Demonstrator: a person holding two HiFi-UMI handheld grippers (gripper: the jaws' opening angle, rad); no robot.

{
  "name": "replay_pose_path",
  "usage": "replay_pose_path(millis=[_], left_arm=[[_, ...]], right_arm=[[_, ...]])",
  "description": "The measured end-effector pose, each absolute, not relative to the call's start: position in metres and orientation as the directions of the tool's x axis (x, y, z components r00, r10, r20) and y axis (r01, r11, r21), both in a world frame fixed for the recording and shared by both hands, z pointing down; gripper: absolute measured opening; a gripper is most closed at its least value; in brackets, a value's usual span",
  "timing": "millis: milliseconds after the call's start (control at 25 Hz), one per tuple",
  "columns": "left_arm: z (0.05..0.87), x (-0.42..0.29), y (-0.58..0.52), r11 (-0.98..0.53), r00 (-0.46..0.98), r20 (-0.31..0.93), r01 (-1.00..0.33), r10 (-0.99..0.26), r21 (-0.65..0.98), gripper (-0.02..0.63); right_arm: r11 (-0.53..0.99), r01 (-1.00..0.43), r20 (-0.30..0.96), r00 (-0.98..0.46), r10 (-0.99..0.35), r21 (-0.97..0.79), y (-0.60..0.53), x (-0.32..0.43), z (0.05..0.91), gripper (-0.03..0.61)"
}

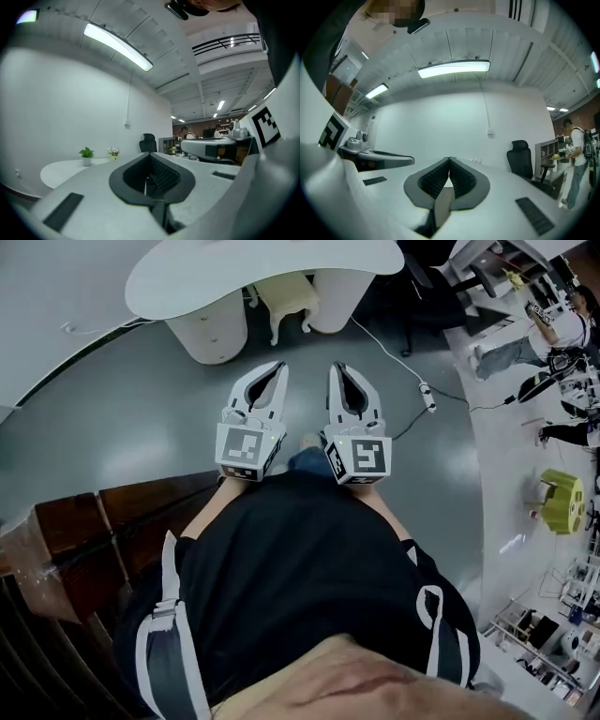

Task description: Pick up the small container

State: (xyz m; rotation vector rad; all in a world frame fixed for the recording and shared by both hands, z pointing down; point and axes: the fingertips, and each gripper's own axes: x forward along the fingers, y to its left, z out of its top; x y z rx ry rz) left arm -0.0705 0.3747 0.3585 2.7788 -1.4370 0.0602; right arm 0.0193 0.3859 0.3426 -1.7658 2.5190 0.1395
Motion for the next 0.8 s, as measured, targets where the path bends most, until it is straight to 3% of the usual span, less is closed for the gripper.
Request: replay_pose_path(millis=[800], left_arm=[[0.346,-0.042,0.210,-0.533,0.533,0.036,-0.846,-0.845,-0.006,0.006]], right_arm=[[0.365,-0.930,-0.076,-0.366,-0.927,0.027,0.214,0.054,0.342,0.018]])
